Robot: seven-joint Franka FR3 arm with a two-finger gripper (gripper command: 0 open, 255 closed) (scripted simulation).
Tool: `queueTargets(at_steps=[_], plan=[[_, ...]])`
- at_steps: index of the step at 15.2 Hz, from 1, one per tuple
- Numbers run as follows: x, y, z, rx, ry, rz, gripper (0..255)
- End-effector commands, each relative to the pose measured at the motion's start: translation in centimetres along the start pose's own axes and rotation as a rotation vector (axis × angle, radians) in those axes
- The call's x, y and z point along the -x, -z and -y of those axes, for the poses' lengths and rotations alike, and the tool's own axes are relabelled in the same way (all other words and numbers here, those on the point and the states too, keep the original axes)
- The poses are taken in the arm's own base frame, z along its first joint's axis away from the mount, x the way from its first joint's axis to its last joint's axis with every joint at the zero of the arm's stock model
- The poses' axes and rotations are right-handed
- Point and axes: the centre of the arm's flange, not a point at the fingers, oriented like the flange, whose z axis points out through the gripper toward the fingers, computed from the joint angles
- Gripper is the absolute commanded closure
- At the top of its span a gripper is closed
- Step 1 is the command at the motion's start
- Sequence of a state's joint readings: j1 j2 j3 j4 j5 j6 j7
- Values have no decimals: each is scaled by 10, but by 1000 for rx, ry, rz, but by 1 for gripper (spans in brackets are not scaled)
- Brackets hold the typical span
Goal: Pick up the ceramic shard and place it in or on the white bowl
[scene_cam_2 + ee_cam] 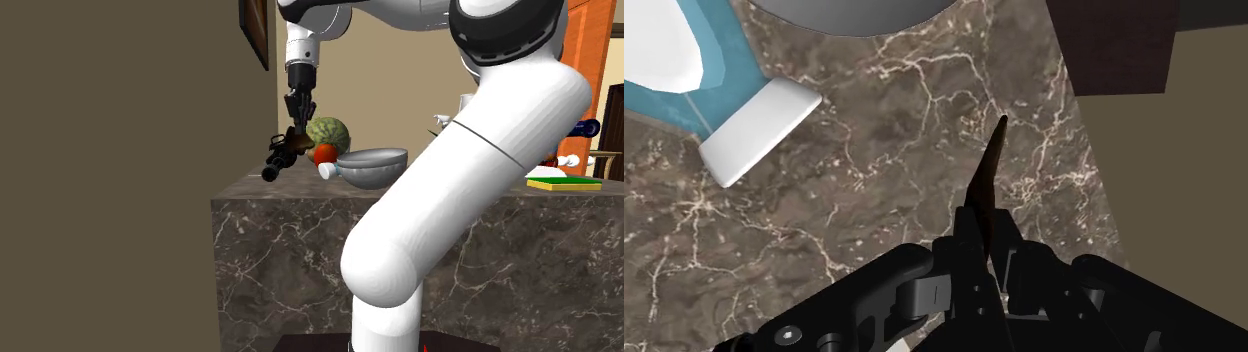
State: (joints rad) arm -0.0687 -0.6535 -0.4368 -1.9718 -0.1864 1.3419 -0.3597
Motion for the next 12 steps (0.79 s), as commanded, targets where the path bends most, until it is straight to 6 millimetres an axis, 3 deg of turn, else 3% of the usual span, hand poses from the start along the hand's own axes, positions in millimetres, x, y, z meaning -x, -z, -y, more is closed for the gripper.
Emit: queueTargets(at_steps=[1, 4, 12], plan=[[-1, 11, 2, 0, 0, 0, 255], [-1, 23, 3, 0, 0, 0, 255], [95, 25, -41, 0, 0, 0, 255]])
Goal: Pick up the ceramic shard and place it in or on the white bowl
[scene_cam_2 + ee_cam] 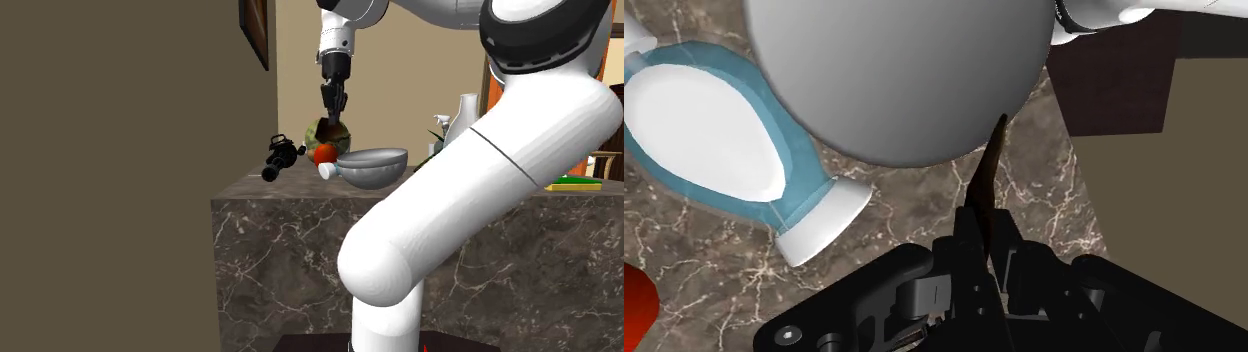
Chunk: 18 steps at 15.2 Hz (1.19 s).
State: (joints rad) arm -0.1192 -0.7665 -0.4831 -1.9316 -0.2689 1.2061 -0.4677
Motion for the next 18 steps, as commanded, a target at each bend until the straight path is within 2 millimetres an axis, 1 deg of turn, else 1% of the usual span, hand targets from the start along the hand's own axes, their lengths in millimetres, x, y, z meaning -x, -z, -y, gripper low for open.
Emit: queueTargets(at_steps=[1, 7, 18], plan=[[25, -2, -11, 0, 1, 1, 255], [98, 0, -45, 0, 1, 1, 255], [98, -58, -50, 0, 1, 1, 255]])
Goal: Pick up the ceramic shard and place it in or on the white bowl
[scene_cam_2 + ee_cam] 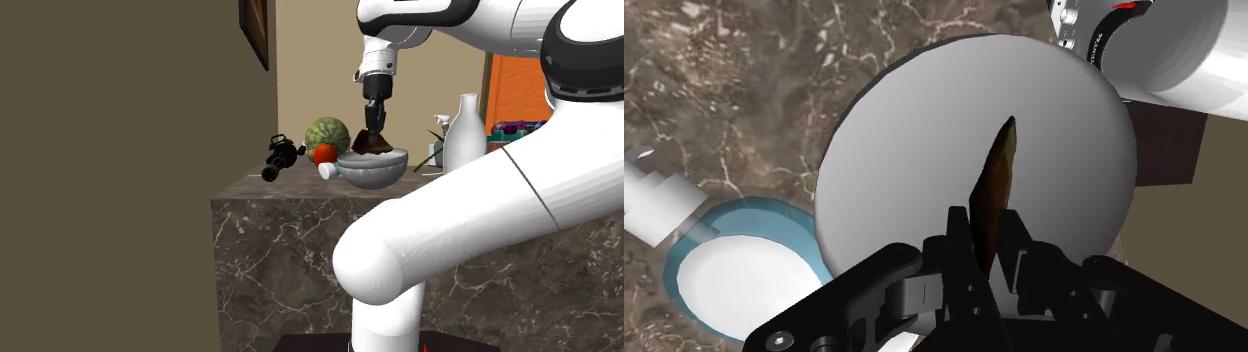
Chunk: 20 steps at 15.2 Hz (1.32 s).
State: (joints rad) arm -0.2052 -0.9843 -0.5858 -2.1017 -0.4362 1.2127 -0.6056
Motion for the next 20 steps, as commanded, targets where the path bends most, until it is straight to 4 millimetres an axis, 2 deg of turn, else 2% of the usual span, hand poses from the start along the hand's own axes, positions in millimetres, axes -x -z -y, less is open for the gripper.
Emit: queueTargets(at_steps=[1, 9, 10, 15, 19, 20], plan=[[-1, -15, 0, -9, 2, 12, 255], [-1, -19, 0, -9, 2, 12, 255], [-1, -20, 0, -9, 2, 12, 0], [-1, -19, 0, -9, 2, 12, 0], [-2, 31, -1, -9, 2, 12, 0], [-2, 31, -1, -9, 2, 12, 0]])
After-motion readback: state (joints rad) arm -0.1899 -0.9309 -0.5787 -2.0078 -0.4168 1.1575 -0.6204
